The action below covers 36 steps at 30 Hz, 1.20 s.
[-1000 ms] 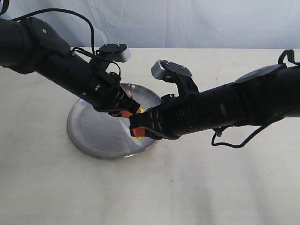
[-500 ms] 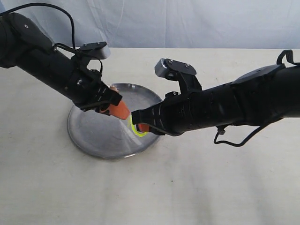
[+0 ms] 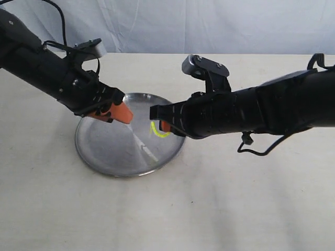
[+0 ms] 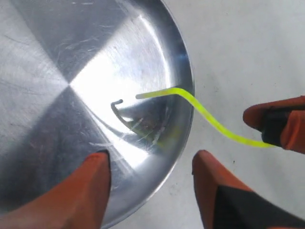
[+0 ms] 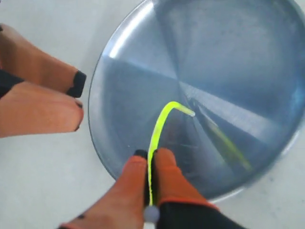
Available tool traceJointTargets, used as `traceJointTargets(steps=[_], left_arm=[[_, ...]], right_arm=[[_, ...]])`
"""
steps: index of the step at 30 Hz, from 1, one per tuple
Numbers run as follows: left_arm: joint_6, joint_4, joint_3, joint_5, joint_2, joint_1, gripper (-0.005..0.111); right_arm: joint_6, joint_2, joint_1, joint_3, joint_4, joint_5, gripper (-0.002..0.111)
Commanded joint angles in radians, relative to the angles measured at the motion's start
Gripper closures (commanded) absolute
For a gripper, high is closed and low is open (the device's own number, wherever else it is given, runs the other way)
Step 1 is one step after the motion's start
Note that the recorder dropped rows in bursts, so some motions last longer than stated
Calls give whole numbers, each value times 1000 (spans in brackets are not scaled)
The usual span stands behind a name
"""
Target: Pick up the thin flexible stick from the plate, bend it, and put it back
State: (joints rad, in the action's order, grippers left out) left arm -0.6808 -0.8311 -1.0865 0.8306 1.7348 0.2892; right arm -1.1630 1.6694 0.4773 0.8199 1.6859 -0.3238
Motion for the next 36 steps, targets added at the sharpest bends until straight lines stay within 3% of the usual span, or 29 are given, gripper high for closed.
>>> traceJointTargets(steps=[1,6,14,16,20,22,26,29,31,35,36], left_arm=[[44,-2,-9,-4,-43,-25,66],[58,46,-9,-21,-82,-40,107],[79,97,9,-19,-132,-41,107],[79,97,19,-19,-140,-41,107],[79,97,24,9,-146,-41,107],[79,93,24,22,-146,-41,107],[75,93,24,24,-146,-41,107],[39,93,24,24,-154,-41,107],[20,93,27,7,-170,-41,107],[0,81,79,-126,-252,-41,107],[-9,81,98,-156,-275,-41,107]], right_arm=[[-10,66,2,86,28,-23,109],[-10,194,2,204,26,-80,109],[-7,312,2,293,33,-80,106],[-7,321,2,311,26,-78,92],[-7,325,2,340,24,-44,49],[-7,325,0,346,22,-42,42],[-7,310,0,350,-13,0,44],[25,273,0,350,-152,6,49],[91,239,0,350,-283,1,62],[337,156,0,350,-647,-38,109],[411,136,0,350,-723,-51,107]])
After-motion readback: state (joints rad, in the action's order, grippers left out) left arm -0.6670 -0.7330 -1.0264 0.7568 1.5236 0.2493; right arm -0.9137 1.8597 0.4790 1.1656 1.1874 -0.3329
